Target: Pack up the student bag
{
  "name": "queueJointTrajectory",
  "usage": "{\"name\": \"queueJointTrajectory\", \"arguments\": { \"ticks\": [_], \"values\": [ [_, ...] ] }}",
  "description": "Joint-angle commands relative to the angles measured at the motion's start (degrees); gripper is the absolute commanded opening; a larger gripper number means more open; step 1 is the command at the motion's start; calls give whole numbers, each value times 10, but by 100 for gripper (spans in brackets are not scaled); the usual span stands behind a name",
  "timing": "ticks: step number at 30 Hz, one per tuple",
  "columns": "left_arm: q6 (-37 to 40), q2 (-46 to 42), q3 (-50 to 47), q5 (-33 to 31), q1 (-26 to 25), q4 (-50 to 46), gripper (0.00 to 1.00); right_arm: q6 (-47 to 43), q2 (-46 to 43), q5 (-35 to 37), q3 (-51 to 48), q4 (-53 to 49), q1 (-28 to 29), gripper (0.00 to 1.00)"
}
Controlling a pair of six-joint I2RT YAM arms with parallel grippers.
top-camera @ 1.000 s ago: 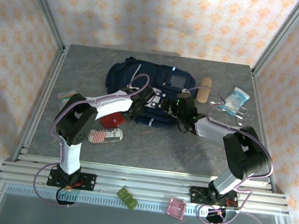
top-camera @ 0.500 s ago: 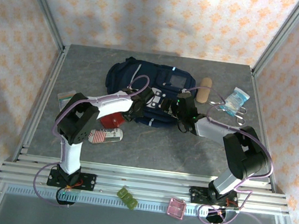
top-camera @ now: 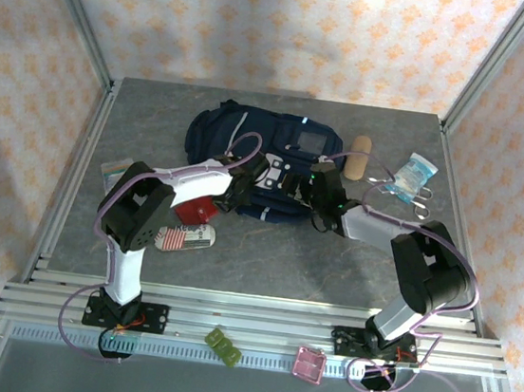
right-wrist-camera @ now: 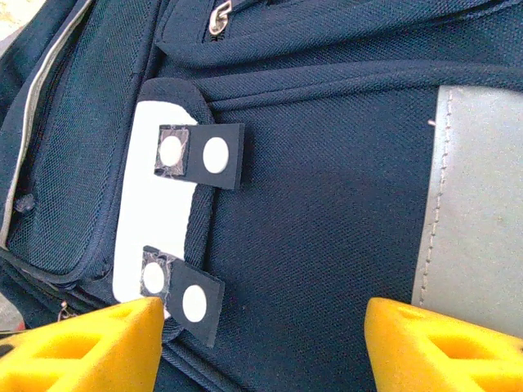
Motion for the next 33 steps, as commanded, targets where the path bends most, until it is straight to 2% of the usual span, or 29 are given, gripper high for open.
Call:
{"name": "queueJointTrajectory", "arguments": {
  "ticks": [1,7,11,14,18,21,25,33],
  "values": [
    [39,-30,2,16,10,-17,0,-12,-29,-9,2,-35,12,66],
    [48,-66,28,68,1,4,0,8,-30,-135,46,-94,27,66],
    [40,-65,32,114,-22,36,0,46,-21,-165,38,-104,51,66],
    [39,-51,43,118,-41,46,0,80,-5,-143,33,-90,54,66],
    [42,-43,45,105,-50,47,0,103,43,-62,64,-115,43,64],
    [56,-49,35,50,-48,35,0,130,71,-21,64,-120,19,61],
    [64,-62,-12,14,-15,34,0,154,92,-1,44,-121,-19,58],
    [75,-139,-108,-26,113,59,0,127,91,35,41,-123,-32,58]
  ]
}}
